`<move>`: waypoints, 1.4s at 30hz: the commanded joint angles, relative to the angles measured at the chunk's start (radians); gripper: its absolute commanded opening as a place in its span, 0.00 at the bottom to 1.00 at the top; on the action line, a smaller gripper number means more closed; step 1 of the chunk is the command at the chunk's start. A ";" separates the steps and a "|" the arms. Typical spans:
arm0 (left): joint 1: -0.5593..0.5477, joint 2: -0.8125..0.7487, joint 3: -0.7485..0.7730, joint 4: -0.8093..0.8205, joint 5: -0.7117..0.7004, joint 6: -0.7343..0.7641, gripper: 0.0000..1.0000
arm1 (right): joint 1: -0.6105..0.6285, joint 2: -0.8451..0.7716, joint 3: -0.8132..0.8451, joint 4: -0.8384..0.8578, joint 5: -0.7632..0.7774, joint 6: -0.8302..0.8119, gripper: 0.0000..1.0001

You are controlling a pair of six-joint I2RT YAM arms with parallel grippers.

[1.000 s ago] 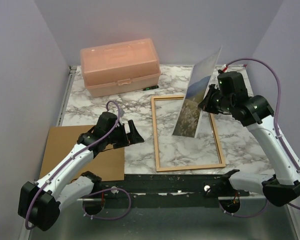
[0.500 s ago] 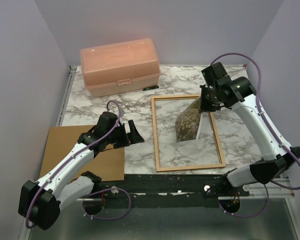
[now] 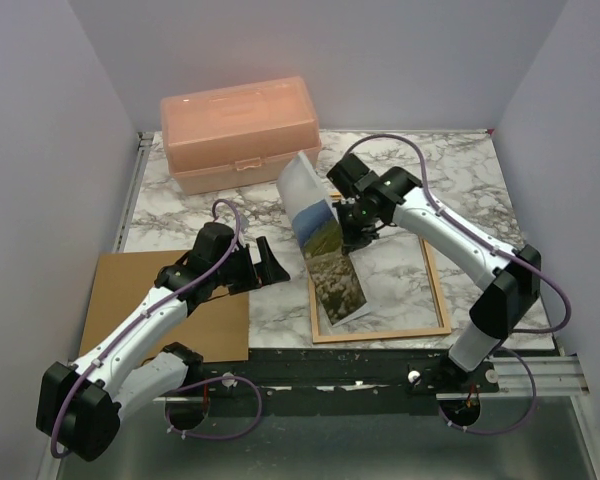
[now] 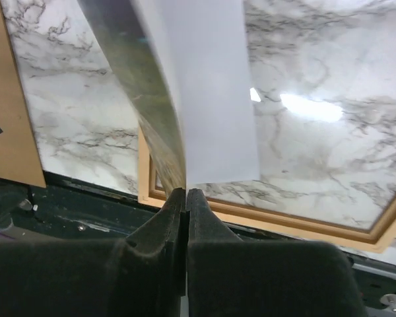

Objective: Put the photo into the frame
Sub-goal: Turn over the photo from the photo frame.

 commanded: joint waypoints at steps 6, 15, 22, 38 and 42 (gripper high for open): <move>-0.003 -0.032 -0.011 0.026 -0.007 -0.023 0.99 | 0.050 0.055 -0.078 0.251 -0.213 0.052 0.23; 0.020 -0.051 -0.107 0.167 0.026 -0.085 0.99 | 0.050 0.005 -0.268 0.542 -0.467 0.160 0.75; 0.080 -0.105 -0.212 0.340 0.131 -0.123 0.99 | 0.048 -0.096 -0.327 0.604 -0.476 0.200 0.97; 0.123 -0.080 -0.354 0.535 0.165 -0.200 0.99 | -0.057 -0.248 -0.501 0.662 -0.454 0.218 1.00; 0.123 -0.011 -0.365 0.588 0.171 -0.215 0.97 | -0.129 -0.281 -0.572 0.636 -0.447 0.190 1.00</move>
